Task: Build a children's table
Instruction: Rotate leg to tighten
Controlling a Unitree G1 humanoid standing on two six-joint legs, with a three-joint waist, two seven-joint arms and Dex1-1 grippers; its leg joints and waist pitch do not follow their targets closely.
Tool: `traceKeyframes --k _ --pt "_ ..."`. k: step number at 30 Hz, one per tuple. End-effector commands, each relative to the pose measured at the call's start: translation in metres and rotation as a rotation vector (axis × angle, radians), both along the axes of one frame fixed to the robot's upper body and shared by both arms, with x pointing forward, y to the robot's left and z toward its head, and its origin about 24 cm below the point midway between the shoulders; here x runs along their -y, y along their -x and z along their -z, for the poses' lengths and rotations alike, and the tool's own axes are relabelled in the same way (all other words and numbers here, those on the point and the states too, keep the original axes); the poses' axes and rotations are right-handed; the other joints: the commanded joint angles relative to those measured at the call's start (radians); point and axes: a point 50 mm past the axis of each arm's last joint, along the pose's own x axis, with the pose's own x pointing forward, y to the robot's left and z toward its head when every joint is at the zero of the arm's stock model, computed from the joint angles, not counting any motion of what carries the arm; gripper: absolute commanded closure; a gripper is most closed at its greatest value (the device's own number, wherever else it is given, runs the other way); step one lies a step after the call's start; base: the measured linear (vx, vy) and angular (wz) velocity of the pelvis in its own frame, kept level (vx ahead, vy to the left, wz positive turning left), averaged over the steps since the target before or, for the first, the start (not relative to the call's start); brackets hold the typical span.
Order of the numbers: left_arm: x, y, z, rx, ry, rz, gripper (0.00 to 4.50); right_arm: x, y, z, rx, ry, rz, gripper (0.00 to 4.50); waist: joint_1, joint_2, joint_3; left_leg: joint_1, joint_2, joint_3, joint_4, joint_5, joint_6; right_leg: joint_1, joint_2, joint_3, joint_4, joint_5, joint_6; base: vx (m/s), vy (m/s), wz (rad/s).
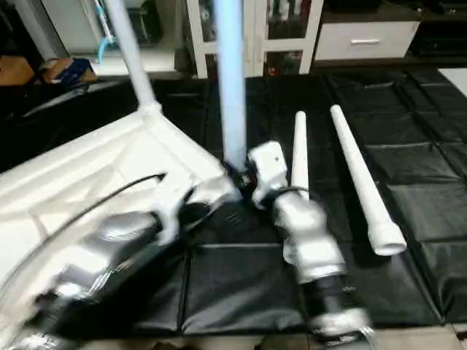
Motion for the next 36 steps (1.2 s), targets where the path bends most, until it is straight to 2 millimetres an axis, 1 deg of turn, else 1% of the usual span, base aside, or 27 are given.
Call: traceKeyframes --k 1,2,4,6,7,9,10,12,13,14,15,16,18,19,20,21,22,24,25,26,27,28,29,31,33,34,36 --pt "-0.008 -0.007 0.01 -0.006 -0.033 -0.11 4.5 0.008 0.01 0.045 -0.204 0.053 0.118 2.65 -0.006 -0.011 -0.031 0.03 0.062 -0.06 -0.106 -0.523 -0.049 -0.005 -0.056 0.018 -0.102 -0.645 -0.078 -0.051 0.017 -0.03" --pt "-0.002 -0.011 0.006 0.018 -0.028 -0.116 4.5 -0.008 0.01 0.04 -0.18 -0.004 0.067 2.65 -0.01 -0.009 -0.027 0.027 0.063 -0.061 -0.111 -0.544 -0.045 -0.009 -0.054 0.016 -0.106 -0.641 -0.068 0.0 0.0 0.0" --pt "-0.001 -0.011 0.005 0.022 -0.028 -0.115 4.5 -0.012 0.01 0.037 -0.168 -0.027 0.039 2.65 -0.008 -0.008 -0.031 0.034 0.064 -0.062 -0.116 -0.564 -0.044 -0.009 -0.051 0.013 -0.11 -0.597 -0.062 0.0 0.0 0.0" --pt "-0.002 -0.01 0.005 0.016 -0.031 -0.104 4.5 -0.015 0.011 0.031 -0.137 -0.071 -0.018 2.65 -0.006 -0.007 -0.032 0.028 0.067 -0.062 -0.122 -0.549 -0.041 -0.003 -0.053 0.015 -0.106 -0.537 -0.076 0.0 0.0 0.0" --pt "-0.003 -0.009 0.006 0.012 -0.038 -0.096 4.5 -0.018 0.012 0.025 -0.118 -0.118 -0.068 2.3 -0.006 -0.006 -0.034 0.026 0.068 -0.062 -0.123 -0.54 -0.038 0.001 -0.053 0.016 -0.105 -0.51 -0.083 0.0 0.0 0.0" --pt "-0.008 -0.005 0.009 -0.002 -0.055 -0.064 4.5 -0.016 0.015 0.014 -0.051 -0.148 -0.128 1.95 -0.001 -0.009 -0.038 0.018 0.073 -0.058 -0.125 -0.479 -0.024 0.008 -0.056 0.022 -0.097 -0.408 -0.111 0.0 0.0 0.0" --pt "-0.009 -0.002 0.01 -0.006 -0.057 -0.041 4.5 -0.014 0.015 0.011 -0.032 -0.142 -0.139 1.95 0.002 -0.01 -0.043 0.005 0.075 -0.051 -0.121 -0.386 0.002 0.018 -0.059 0.027 -0.085 -0.289 -0.151 0.0 0.0 0.0" --pt "-0.013 0.004 0.012 -0.026 -0.062 0.002 4.5 -0.008 0.014 0.006 -0.007 -0.13 -0.155 1.89 0.0 -0.015 -0.045 -0.005 0.074 -0.047 -0.117 -0.327 0.033 0.026 -0.062 0.026 -0.078 -0.247 -0.183 0.0 0.0 0.0" --pt "-0.017 0.012 0.015 -0.046 -0.068 0.07 4.5 -0.002 0.014 0.001 -0.007 -0.143 -0.201 1.52 0.001 -0.014 -0.046 -0.006 0.074 -0.048 -0.115 -0.317 0.041 0.029 -0.065 0.025 -0.077 -0.253 -0.189 0.0 0.0 0.0" --pt "-0.019 0.017 0.016 -0.058 -0.071 0.111 4.5 0.002 0.014 -0.003 -0.013 -0.149 -0.256 1.5 0.001 -0.014 -0.049 -0.008 0.075 -0.049 -0.113 -0.299 0.057 0.033 -0.069 0.024 -0.075 -0.264 -0.199 0.051 -0.019 -0.09" --pt "-0.021 0.019 0.017 -0.064 -0.072 0.13 4.5 0.003 0.015 -0.004 -0.015 -0.142 -0.282 1.5 -0.001 -0.014 -0.05 -0.009 0.075 -0.049 -0.111 -0.287 0.067 0.034 -0.068 0.024 -0.074 -0.262 -0.205 0.063 -0.028 -0.05" --pt "-0.026 0.026 0.019 -0.086 -0.078 0.183 4.5 0.008 0.016 -0.007 -0.02 -0.117 -0.359 1.33 0.005 -0.012 -0.05 0.0 0.077 -0.044 -0.105 -0.251 0.088 0.026 -0.065 0.024 -0.075 -0.232 -0.219 0.063 -0.028 -0.05" --pt "-0.028 0.03 0.02 -0.094 -0.078 0.205 4.5 0.011 0.017 -0.007 -0.026 -0.096 -0.391 1.19 0.008 -0.011 -0.052 0.006 0.076 -0.038 -0.1 -0.211 0.102 0.021 -0.061 0.024 -0.07 -0.184 -0.237 0.075 -0.029 0.07" --pt "-0.034 0.035 0.021 -0.115 -0.077 0.227 4.5 0.02 0.019 -0.007 -0.047 -0.069 -0.455 1.19 0.01 -0.011 -0.051 0.006 0.076 -0.035 -0.096 -0.18 0.115 0.02 -0.059 0.025 -0.065 -0.148 -0.254 0.076 -0.027 0.08" --pt "-0.039 0.04 0.021 -0.134 -0.077 0.259 4.5 0.029 0.022 -0.005 -0.072 -0.024 -0.516 1.19 0.013 -0.012 -0.059 0.002 0.074 -0.037 -0.088 -0.127 0.135 0.032 -0.061 0.022 -0.05 -0.081 -0.278 0.073 -0.018 0.03" --pt "-0.039 0.04 0.021 -0.134 -0.077 0.259 4.5 0.029 0.022 -0.005 -0.072 -0.024 -0.516 1.19 0.017 -0.01 -0.063 0.004 0.075 -0.037 -0.085 -0.094 0.148 0.033 -0.06 0.021 -0.044 -0.039 -0.289 0.07 -0.011 0.01" --pt "-0.045 0.045 0.021 -0.155 -0.079 0.289 4.5 0.04 0.024 -0.002 -0.093 0.029 -0.564 1.19 0.022 -0.013 -0.067 0.004 0.071 -0.033 -0.071 0.014 0.192 0.033 -0.058 0.02 -0.03 0.091 -0.315 0.07 -0.011 0.01" --pt "-0.046 0.046 0.021 -0.161 -0.079 0.296 4.5 0.042 0.025 -0.001 -0.1 0.041 -0.574 1.19 0.03 -0.013 -0.072 0.002 0.07 -0.033 -0.061 0.097 0.241 0.032 -0.058 0.02 -0.018 0.17 -0.33 0.027 -0.003 0.01" --pt "-0.049 0.047 0.02 -0.165 -0.079 0.302 4.5 0.046 0.026 0.0 -0.114 0.053 -0.598 1.19 0.032 -0.014 -0.071 -0.002 0.07 -0.033 -0.056 0.118 0.261 0.031 -0.059 0.019 -0.015 0.177 -0.337 0.0 0.0 0.0" --pt "-0.05 0.048 0.02 -0.166 -0.078 0.305 4.5 0.048 0.027 0.0 -0.123 0.059 -0.615 1.19 0.033 -0.015 -0.069 -0.003 0.07 -0.032 -0.055 0.111 0.265 0.029 -0.061 0.019 -0.017 0.163 -0.338 0.0 0.0 0.0" --pt "-0.052 0.048 0.019 -0.168 -0.081 0.313 4.5 0.051 0.027 0.001 -0.136 0.065 -0.629 1.19 0.033 -0.017 -0.067 -0.006 0.07 -0.032 -0.055 0.096 0.265 0.03 -0.062 0.019 -0.018 0.141 -0.337 0.0 0.0 0.0" --pt "-0.053 0.049 0.018 -0.168 -0.082 0.316 4.5 0.052 0.027 0.002 -0.143 0.08 -0.641 1.19 0.033 -0.017 -0.063 -0.005 0.074 -0.035 -0.061 0.028 0.253 0.032 -0.064 0.017 -0.026 0.028 -0.328 0.0 0.0 0.0" --pt "-0.054 0.049 0.018 -0.169 -0.082 0.319 4.5 0.053 0.027 0.002 -0.147 0.09 -0.648 1.19 0.033 -0.015 -0.061 -0.003 0.076 -0.035 -0.064 0.006 0.244 0.031 -0.064 0.016 -0.029 -0.01 -0.324 0.0 0.0 0.0" --pt "-0.054 0.049 0.017 -0.169 -0.082 0.326 4.5 0.052 0.027 0.003 -0.154 0.078 -0.657 1.19 0.029 -0.013 -0.048 0.003 0.081 -0.034 -0.078 -0.113 0.188 0.026 -0.06 0.017 -0.047 -0.169 -0.303 0.0 0.0 0.0" --pt "-0.054 0.05 0.017 -0.17 -0.079 0.332 4.5 0.05 0.026 0.003 -0.152 0.062 -0.663 1.19 0.027 -0.011 -0.044 0.007 0.081 -0.035 -0.085 -0.183 0.148 0.024 -0.06 0.018 -0.054 -0.243 -0.287 0.0 0.0 0.0" --pt "-0.053 0.05 0.017 -0.173 -0.075 0.341 4.5 0.048 0.025 0.004 -0.14 0.041 -0.655 1.33 0.025 -0.012 -0.045 0.009 0.08 -0.037 -0.089 -0.23 0.103 0.025 -0.061 0.021 -0.057 -0.278 -0.265 0.0 0.0 0.0" --pt "-0.052 0.051 0.017 -0.173 -0.074 0.343 4.5 0.047 0.025 0.004 -0.135 0.036 -0.652 1.44 0.024 -0.013 -0.046 0.009 0.079 -0.038 -0.092 -0.234 0.084 0.025 -0.06 0.023 -0.057 -0.269 -0.261 0.0 0.0 0.0"
